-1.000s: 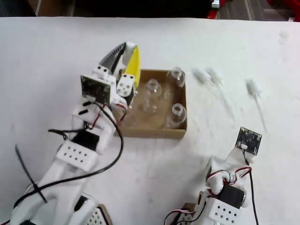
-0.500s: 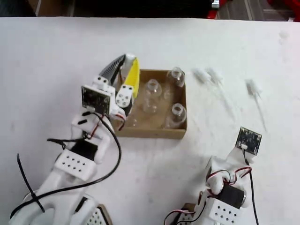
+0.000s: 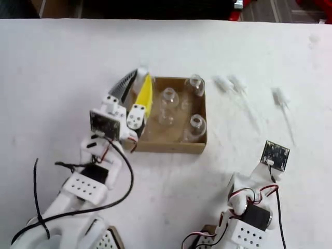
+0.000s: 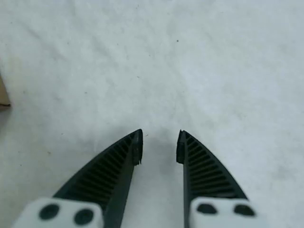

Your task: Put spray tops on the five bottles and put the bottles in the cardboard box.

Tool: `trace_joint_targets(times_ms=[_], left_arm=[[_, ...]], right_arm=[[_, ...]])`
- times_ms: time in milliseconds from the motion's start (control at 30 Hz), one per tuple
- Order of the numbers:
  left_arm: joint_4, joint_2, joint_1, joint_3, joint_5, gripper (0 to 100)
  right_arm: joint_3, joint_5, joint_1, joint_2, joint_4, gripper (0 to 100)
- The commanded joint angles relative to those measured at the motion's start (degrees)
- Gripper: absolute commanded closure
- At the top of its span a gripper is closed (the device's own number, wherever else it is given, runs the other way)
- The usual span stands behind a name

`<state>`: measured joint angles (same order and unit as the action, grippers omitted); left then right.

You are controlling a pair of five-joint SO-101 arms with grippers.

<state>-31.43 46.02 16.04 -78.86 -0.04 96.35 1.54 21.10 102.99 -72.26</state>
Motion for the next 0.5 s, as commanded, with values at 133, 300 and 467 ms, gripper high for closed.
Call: trace_joint_targets(times_ms=[133,300,467], left_arm=[[-8.44,1.71,-0.22,-3.96,2.81,98],[-10.20,1.71,0.13,-6.51,4.84,98],[-10.55,1.71,0.13,-8.62,4.84,98]], right_arm=[[0.53,0.79,0.48,0.22,-0.40,89.9],[0.53,0.79,0.48,0.22,-0.40,89.9],[0.53,0.79,0.48,0.22,-0.40,89.9]])
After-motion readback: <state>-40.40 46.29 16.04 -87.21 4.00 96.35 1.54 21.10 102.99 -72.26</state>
